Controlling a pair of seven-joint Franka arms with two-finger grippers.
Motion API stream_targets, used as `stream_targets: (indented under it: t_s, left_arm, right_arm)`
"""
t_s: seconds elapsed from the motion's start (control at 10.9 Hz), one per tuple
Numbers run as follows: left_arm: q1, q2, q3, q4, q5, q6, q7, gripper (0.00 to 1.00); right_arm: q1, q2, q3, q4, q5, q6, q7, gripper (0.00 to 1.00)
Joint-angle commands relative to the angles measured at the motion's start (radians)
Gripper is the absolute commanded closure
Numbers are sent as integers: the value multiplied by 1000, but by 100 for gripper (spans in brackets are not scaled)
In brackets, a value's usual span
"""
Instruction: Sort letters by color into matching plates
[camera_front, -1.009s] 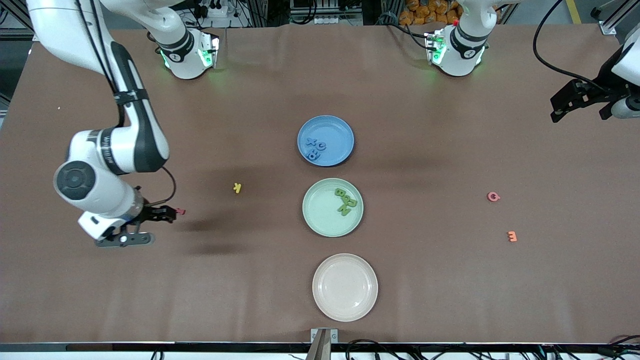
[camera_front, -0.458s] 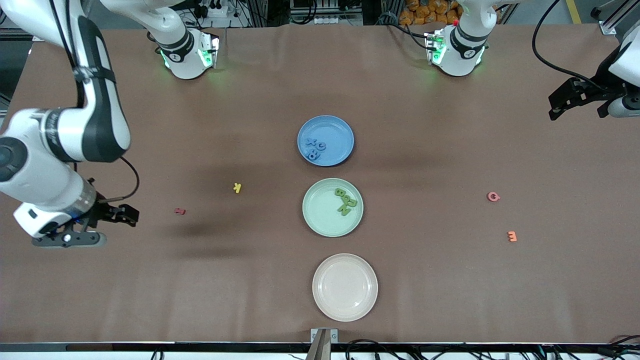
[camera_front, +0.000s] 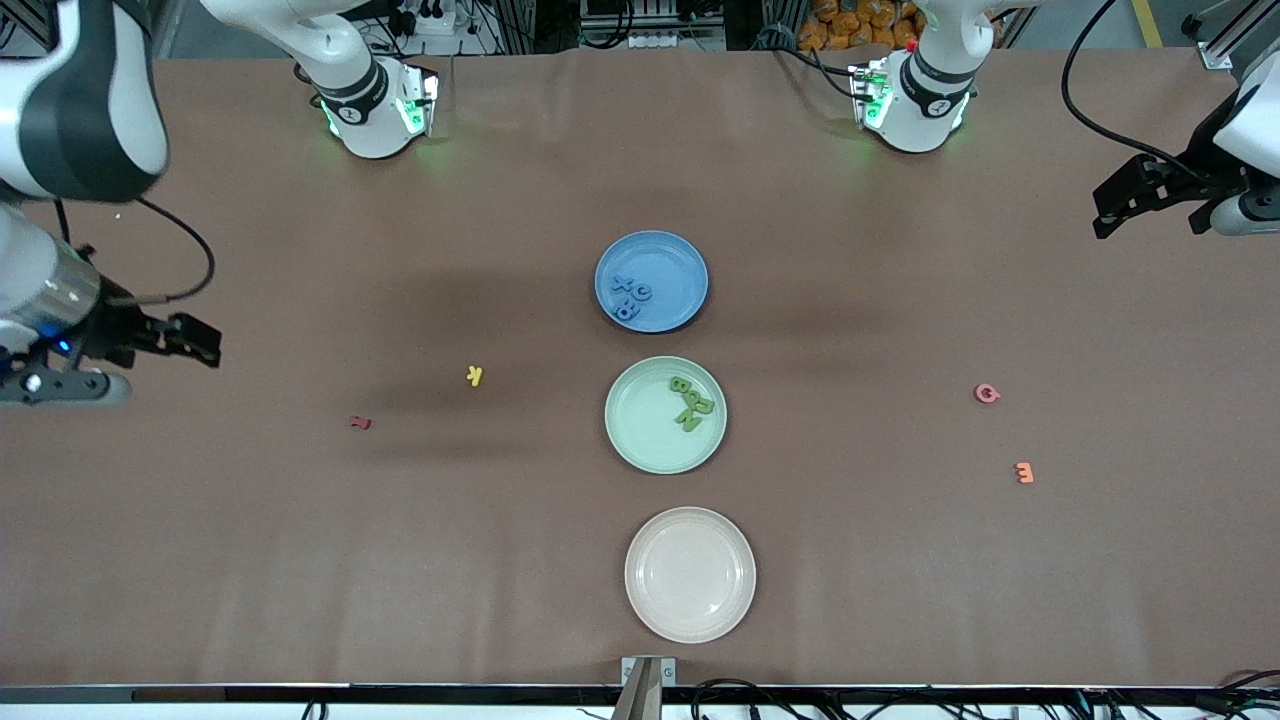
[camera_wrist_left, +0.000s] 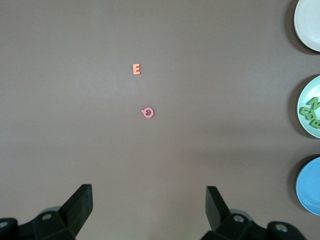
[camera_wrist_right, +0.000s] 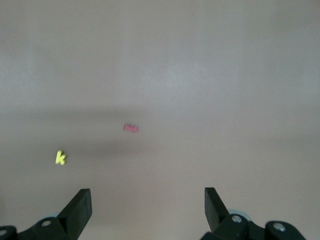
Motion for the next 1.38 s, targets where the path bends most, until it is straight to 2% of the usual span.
stream_targets:
  t_s: [0.0,0.37,0.55,0.73,1.1,1.28]
  left_arm:
    - [2,-3,-2,7,-21,-34,19,0]
    - [4,-14,-16,1,-56,-71,13,0]
    - [4,-13,-16,2,-56,-71,13,0]
    - [4,-11,-16,5,-56,-69,15,0]
    - [5,-17,-16,10,-56,-48,12,0]
    - [7,-25,-16,10,-56,-40,10,0]
  right_arm:
    - [-4,-77,3,31,-12,-118,2,0]
    - [-5,-161,0,50,-12,-210,20,0]
    - [-16,-164,0,144,-12,-294,22,0]
    - [-34,-166,0,158,-11,-325,22,0]
    - [-56,-160,3,149,-11,-262,23,0]
    - [-56,-157,5,79,-11,-171,54,0]
